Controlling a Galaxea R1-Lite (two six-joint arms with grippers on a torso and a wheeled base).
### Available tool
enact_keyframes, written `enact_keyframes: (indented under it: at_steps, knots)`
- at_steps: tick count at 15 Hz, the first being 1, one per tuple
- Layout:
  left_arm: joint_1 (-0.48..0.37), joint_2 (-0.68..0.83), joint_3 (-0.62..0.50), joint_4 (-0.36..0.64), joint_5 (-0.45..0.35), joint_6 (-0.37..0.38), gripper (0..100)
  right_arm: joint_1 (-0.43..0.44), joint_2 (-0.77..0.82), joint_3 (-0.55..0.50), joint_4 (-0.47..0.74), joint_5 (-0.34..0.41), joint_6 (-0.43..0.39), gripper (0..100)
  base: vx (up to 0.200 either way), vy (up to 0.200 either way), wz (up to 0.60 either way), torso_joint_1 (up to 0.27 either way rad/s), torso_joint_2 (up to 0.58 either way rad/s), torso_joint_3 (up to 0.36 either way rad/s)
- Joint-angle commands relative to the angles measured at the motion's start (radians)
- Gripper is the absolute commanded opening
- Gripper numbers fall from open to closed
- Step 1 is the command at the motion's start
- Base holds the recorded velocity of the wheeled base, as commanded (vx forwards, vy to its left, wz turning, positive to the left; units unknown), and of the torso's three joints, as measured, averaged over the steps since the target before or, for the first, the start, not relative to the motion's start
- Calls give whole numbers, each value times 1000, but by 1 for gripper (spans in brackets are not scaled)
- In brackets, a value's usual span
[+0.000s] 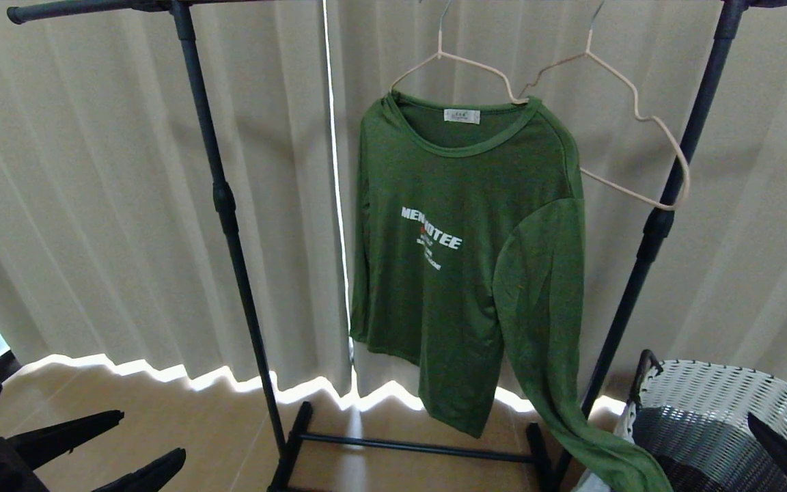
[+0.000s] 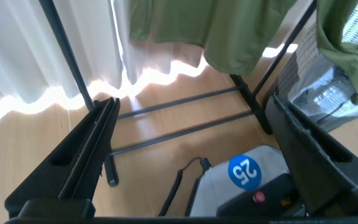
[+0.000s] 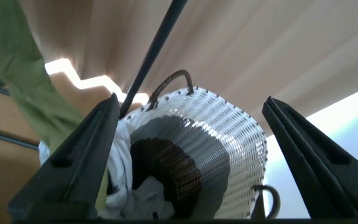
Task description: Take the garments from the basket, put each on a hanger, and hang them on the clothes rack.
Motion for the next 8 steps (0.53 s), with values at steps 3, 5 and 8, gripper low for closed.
enact_keyframes:
  at_steps: [3, 5, 8]
  knots:
    - [0, 0, 0, -1, 0, 0, 100, 0, -3, 2, 0, 0, 0, 100, 0, 0, 0, -424, 22, -347]
    - [0, -2, 0, -1, 0, 0, 100, 0, -6, 3, 2, 0, 0, 100, 0, 0, 0, -75, 10, -73]
    - [0, -2, 0, -1, 0, 0, 100, 0, -6, 17, 0, 0, -2, 100, 0, 0, 0, 0, 0, 0]
